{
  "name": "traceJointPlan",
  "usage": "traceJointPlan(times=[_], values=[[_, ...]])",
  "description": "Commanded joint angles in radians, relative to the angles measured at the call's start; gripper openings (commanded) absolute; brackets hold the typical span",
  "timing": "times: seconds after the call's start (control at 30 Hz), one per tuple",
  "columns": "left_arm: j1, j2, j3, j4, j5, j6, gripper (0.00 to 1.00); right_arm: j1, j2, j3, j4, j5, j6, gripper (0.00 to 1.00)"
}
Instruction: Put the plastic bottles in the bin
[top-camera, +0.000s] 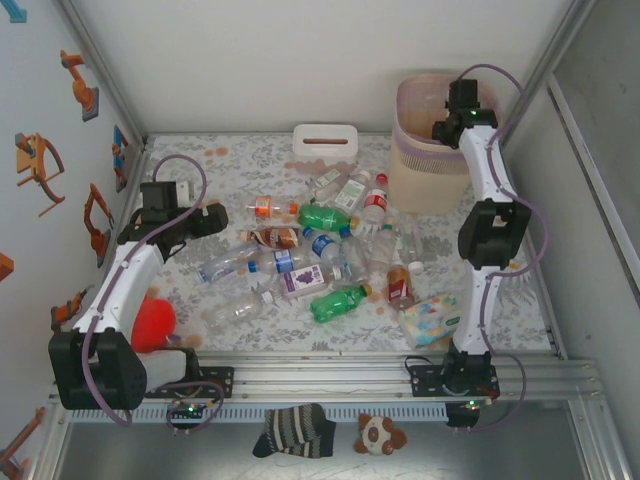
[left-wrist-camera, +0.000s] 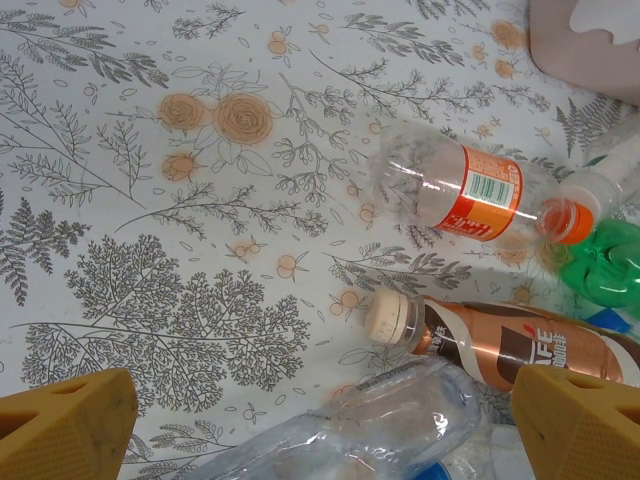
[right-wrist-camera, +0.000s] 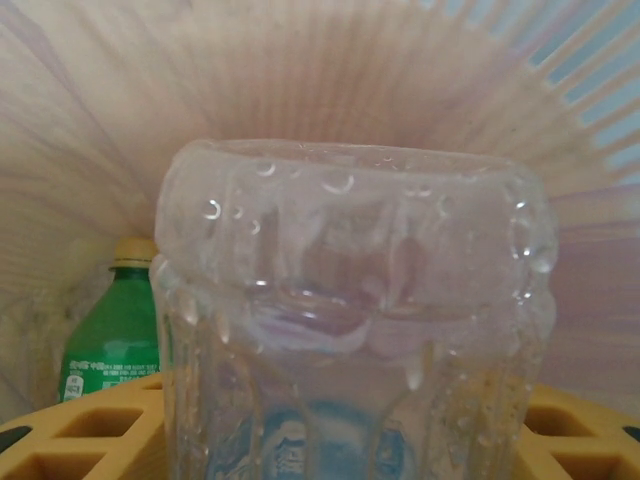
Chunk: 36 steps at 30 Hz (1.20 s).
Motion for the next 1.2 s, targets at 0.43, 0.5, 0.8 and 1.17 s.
traceJointPlan(times=[0.43, 0.5, 0.8, 1.17], values=[[-0.007, -0.01, 0.02, -0.028, 0.001, 0.026, 0.96, 0.006, 0.063, 0.047, -0.03, 0.019, -0.006, 0.65], [-0.007, -0.01, 0.019, -0.027, 0.001, 0.025, 0.96, 0.006, 0.055, 0.047, -0.033, 0.019, -0.003, 0.67], [-0.012, -0.004, 0.019, -0.027, 0.008, 0.025, 0.96, 0.006, -0.013, 0.046, -0.033, 0.012, 0.022, 0.71], [-0.031, 0.019, 0.033, -0.05, -0.006, 0.045, 0.96, 0.008, -0.141, 0.048, -0.027, -0.025, 0.052, 0.7]])
